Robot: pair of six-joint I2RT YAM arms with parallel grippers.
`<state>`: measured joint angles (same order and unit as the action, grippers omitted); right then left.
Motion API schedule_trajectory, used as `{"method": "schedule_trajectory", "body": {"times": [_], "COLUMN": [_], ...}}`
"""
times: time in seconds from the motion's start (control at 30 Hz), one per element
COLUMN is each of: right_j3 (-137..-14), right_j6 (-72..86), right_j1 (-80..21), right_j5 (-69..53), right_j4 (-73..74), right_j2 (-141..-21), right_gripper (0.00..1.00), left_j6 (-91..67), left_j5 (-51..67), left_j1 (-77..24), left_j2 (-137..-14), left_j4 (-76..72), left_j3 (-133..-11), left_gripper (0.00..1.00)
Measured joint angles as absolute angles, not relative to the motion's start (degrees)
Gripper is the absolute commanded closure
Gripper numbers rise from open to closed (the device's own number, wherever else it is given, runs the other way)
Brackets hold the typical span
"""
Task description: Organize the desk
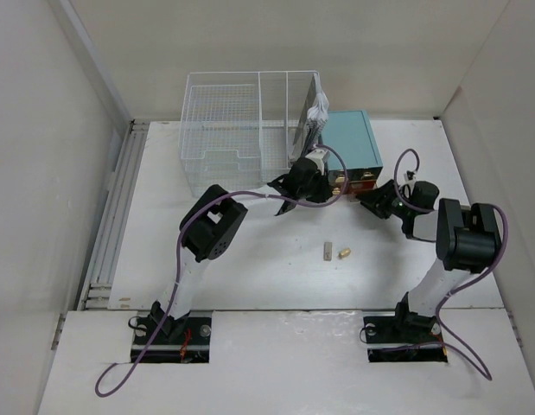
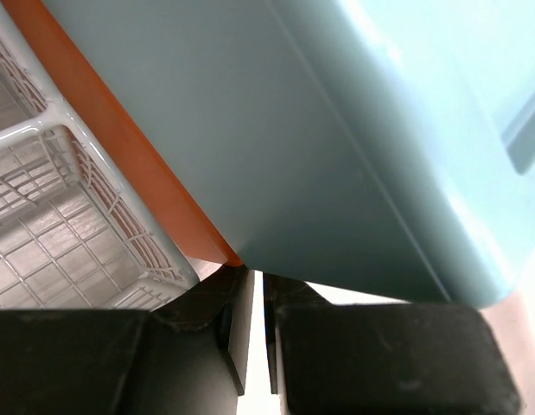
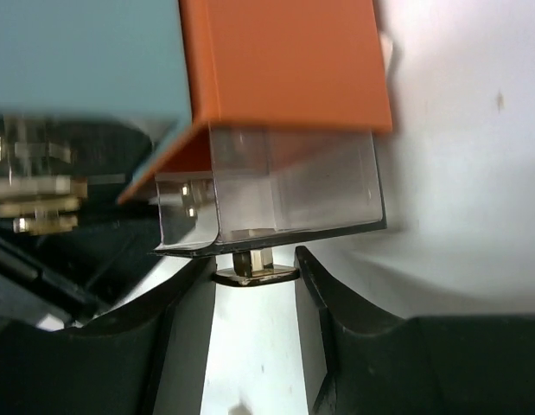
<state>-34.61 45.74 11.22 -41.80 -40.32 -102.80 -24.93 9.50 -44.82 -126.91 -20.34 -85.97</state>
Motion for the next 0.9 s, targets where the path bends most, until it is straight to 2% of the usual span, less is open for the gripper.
{"method": "schedule_trajectory", "body": {"times": [0.4, 0.47, 0.5, 0.6, 0.7, 0.8, 0.9], "right_j3": [-31.1, -31.1, -31.1, -31.6, -32.3, -33.0, -33.6], "right_j6": [30.9, 28.9, 28.0, 25.1, 22.7, 20.4, 18.0], "right_j1": [14.3, 14.8, 15.0, 15.0, 15.0, 15.0, 15.0], "right_j5": [-46.2, -47.2, -47.5, -48.5, -50.4, -51.7, -52.8], "right_j4": [-21.4, -18.3, -17.0, -13.8, -10.7, -7.6, -3.4], "right_j2": [-93.1, -92.1, -91.6, -91.3, -91.9, -91.5, -90.2], "right_gripper": [0.73, 0.7, 0.55, 0.37, 0.36, 0.35, 0.35], "left_j6": [-24.9, -25.0, -24.9, -25.0, -24.9, -24.8, -24.6], "left_j5": [9.5, 9.5, 9.4, 9.5, 9.0, 7.9, 6.9], "left_j1": [-44.8, -44.9, -44.9, -44.9, -45.2, -45.8, -46.3], "left_j2": [-126.9, -126.9, -126.9, -126.8, -126.7, -126.0, -124.8], "left_j4": [-20.6, -20.7, -20.7, -21.6, -22.0, -22.1, -21.5], "left_j3": [-85.8, -85.7, -85.7, -85.1, -84.0, -82.0, -79.8], "left_gripper": [0.93, 0.93, 0.93, 0.93, 0.93, 0.88, 0.74]}}
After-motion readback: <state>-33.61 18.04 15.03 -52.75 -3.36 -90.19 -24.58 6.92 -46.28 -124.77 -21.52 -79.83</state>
